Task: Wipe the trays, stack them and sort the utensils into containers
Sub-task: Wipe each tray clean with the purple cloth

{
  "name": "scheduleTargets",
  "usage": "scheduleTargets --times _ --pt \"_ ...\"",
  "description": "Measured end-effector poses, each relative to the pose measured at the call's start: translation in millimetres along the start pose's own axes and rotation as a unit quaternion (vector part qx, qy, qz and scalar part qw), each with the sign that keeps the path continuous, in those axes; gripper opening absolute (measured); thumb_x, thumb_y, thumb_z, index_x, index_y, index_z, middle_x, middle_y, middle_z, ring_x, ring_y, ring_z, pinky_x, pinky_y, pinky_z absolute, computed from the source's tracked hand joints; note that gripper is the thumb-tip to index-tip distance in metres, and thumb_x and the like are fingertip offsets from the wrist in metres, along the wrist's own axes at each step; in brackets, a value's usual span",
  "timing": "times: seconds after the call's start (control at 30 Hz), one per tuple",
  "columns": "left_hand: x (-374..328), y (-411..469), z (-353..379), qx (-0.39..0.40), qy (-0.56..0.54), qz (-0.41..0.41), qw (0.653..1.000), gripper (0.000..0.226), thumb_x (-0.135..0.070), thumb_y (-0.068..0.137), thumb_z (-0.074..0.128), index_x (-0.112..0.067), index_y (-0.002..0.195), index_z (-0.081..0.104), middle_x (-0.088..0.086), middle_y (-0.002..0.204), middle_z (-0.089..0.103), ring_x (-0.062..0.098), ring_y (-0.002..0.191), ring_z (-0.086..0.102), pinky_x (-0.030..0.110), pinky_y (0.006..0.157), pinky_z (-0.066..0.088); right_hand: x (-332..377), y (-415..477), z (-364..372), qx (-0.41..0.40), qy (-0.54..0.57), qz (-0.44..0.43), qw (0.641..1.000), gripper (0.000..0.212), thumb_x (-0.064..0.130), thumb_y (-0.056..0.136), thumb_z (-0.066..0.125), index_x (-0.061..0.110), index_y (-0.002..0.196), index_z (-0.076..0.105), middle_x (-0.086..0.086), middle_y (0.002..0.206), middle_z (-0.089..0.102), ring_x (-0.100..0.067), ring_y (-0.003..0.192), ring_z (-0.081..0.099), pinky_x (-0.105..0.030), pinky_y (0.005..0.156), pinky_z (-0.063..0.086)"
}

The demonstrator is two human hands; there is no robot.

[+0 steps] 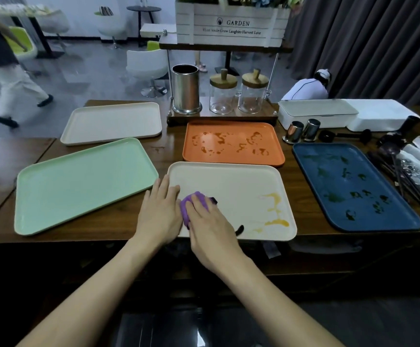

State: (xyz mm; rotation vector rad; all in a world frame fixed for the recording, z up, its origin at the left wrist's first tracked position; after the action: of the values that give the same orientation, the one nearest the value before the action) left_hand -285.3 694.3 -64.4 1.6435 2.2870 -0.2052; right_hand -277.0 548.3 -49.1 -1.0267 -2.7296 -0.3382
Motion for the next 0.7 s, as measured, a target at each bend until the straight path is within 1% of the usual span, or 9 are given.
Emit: scheduleTargets --times 0.07,0.13,0.17,0.3,0.4,0.47,0.5,0.63,0.7 --pt "0.6 0.6 -0.2 -0.002 -0.001 0.002 1.0 0.043 -0.028 0.108 0.032 -0.017 0.149 0.04 0.007 0.171 0.01 0.027 0.158 0.005 0.049 0.125 0.015 -4.6 -4.8 -2.7 -0.016 0.014 0.0 1.0 0.055 0.018 0.1 0.043 0.012 0.154 0.032 -0.006 0.162 0.03 -0.027 0.152 0.02 -0.034 0.126 0.01" --pt "0.7 1.3 0.0 -0.005 0.003 0.001 1.0 0.043 -0.029 0.108 0.031 -0.018 0.149 0.041 0.007 0.171 0.01 0.027 0.158 0.005 0.049 0.125 0.016 -13.0 -14.7 -9.7 -0.022 0.026 -0.005 0.999 0.053 0.019 0.102 0.042 0.012 0.154 0.034 -0.004 0.163 0.029 -0.023 0.153 0.018 -0.024 0.122 -0.001" --pt "0.4 2.1 0.3 -0.006 0.005 0.001 1.0 0.044 -0.029 0.108 0.031 -0.018 0.149 0.041 0.007 0.171 0.01 0.027 0.158 0.005 0.049 0.125 0.017 -16.2 -19.4 -13.0 -0.025 0.027 -0.008 0.999 0.053 0.019 0.103 0.042 0.011 0.154 0.034 -0.004 0.163 0.028 -0.022 0.153 0.018 -0.022 0.119 -0.004" --pt "0.2 1.8 0.1 -0.001 0.032 -0.002 0.999 0.045 -0.032 0.109 0.029 -0.02 0.151 0.038 0.006 0.171 0.009 0.027 0.158 0.005 0.048 0.125 0.018 -43.7 -42.7 -25.1 -0.029 0.034 0.007 0.999 0.055 0.02 0.101 0.042 0.013 0.155 0.036 -0.002 0.163 0.027 -0.019 0.153 0.02 -0.025 0.119 -0.006" --pt "-0.9 1.6 -1.2 0.007 0.041 -0.006 0.999 0.046 -0.032 0.109 0.027 -0.02 0.152 0.036 0.006 0.171 0.007 0.027 0.158 0.003 0.048 0.126 0.018 -79.7 -66.0 -42.2 -0.029 0.044 0.036 0.998 0.056 0.024 0.101 0.038 0.019 0.156 0.033 0.006 0.164 0.022 -0.012 0.153 0.012 -0.018 0.119 -0.005" --pt "-1.5 1.9 -0.4 0.01 0.043 -0.009 0.999 0.046 -0.032 0.108 0.028 -0.019 0.152 0.036 0.006 0.171 0.007 0.027 0.158 0.003 0.048 0.126 0.017 -96.0 -78.2 -49.9 -0.041 0.045 0.05 0.997 0.055 0.023 0.102 0.041 0.021 0.156 0.033 0.009 0.163 0.02 -0.006 0.151 0.008 -0.018 0.118 -0.002" --pt "-1.9 2.1 -0.1 0.012 0.041 -0.012 0.999 0.046 -0.031 0.108 0.029 -0.019 0.152 0.037 0.007 0.171 0.007 0.028 0.158 0.003 0.049 0.126 0.017 -99.4 -80.1 -51.1 -0.047 0.039 0.057 0.997 0.054 0.021 0.102 0.043 0.021 0.156 0.034 0.009 0.162 0.022 -0.006 0.15 0.01 -0.02 0.119 0.0" --pt "-5.5 2.9 -0.5 0.014 0.042 -0.021 0.999 0.045 -0.031 0.108 0.03 -0.018 0.152 0.038 0.006 0.171 0.007 0.028 0.158 0.004 0.05 0.126 0.015 -80.0 -62.8 -41.9 -0.046 0.028 0.054 0.997 0.055 0.02 0.097 0.046 0.012 0.151 0.043 -0.002 0.159 0.036 -0.021 0.15 0.029 -0.031 0.12 0.002" --pt "-6.7 3.1 -2.1 0.016 0.044 -0.029 0.998 0.046 -0.031 0.109 0.03 -0.019 0.152 0.037 0.006 0.172 0.007 0.027 0.158 0.004 0.049 0.126 0.014 -57.5 -48.5 -35.0 -0.031 0.028 0.028 0.999 0.052 0.02 0.091 0.057 0.009 0.142 0.054 -0.006 0.15 0.05 -0.025 0.142 0.044 -0.037 0.118 0.011"
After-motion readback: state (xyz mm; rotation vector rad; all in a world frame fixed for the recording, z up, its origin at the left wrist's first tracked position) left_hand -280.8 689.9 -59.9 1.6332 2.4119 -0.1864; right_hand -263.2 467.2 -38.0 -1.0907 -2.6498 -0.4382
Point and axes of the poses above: each hand's wrist, its own y-axis towards the middle knuckle, its own z-axis out of the palm, x = y × z, the point moved 3 cm from there along y, towards the middle knuckle
